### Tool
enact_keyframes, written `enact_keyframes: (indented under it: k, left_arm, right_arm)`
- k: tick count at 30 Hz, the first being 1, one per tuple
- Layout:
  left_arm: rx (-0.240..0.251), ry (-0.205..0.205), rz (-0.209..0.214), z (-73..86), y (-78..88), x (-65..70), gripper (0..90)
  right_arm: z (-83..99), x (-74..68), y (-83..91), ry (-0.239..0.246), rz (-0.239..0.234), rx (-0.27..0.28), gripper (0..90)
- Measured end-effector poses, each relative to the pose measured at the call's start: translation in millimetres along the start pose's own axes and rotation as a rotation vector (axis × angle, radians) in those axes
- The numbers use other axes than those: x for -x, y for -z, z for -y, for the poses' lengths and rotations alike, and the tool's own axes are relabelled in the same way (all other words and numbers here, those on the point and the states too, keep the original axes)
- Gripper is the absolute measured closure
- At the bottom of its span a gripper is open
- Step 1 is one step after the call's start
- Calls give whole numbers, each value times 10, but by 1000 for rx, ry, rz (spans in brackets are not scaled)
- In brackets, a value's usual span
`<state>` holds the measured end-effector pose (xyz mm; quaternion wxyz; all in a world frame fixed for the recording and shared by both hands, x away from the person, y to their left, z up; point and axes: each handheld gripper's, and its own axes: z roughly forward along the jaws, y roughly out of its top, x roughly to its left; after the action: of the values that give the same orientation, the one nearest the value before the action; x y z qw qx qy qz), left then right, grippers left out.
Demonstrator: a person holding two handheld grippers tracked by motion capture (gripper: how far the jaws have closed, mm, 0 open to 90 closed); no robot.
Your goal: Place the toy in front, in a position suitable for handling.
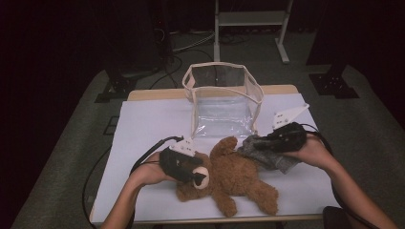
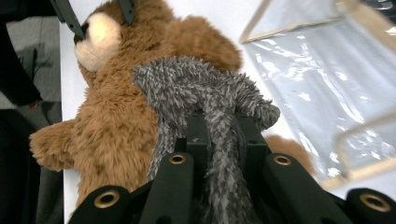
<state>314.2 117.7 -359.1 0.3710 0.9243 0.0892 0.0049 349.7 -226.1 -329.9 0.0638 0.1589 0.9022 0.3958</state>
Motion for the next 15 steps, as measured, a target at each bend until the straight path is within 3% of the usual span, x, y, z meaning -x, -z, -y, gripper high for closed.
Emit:
enact_keyframes:
  k: [3, 6, 10, 15]
  left_arm:
    - [-3, -5, 1, 11, 6, 1, 466]
    - [4, -4, 2, 17, 6, 0, 466]
    - [10, -3, 0, 18, 2, -6, 465]
    - [10, -5, -1, 16, -1, -7, 464]
  right_arm:
    - [11, -2, -141, 10, -15, -22, 783]
    - [139, 81, -171, -36, -18, -20, 784]
    - [372, 214, -85, -113, 5, -20, 783]
    - [496, 265, 73, -149, 30, -10, 783]
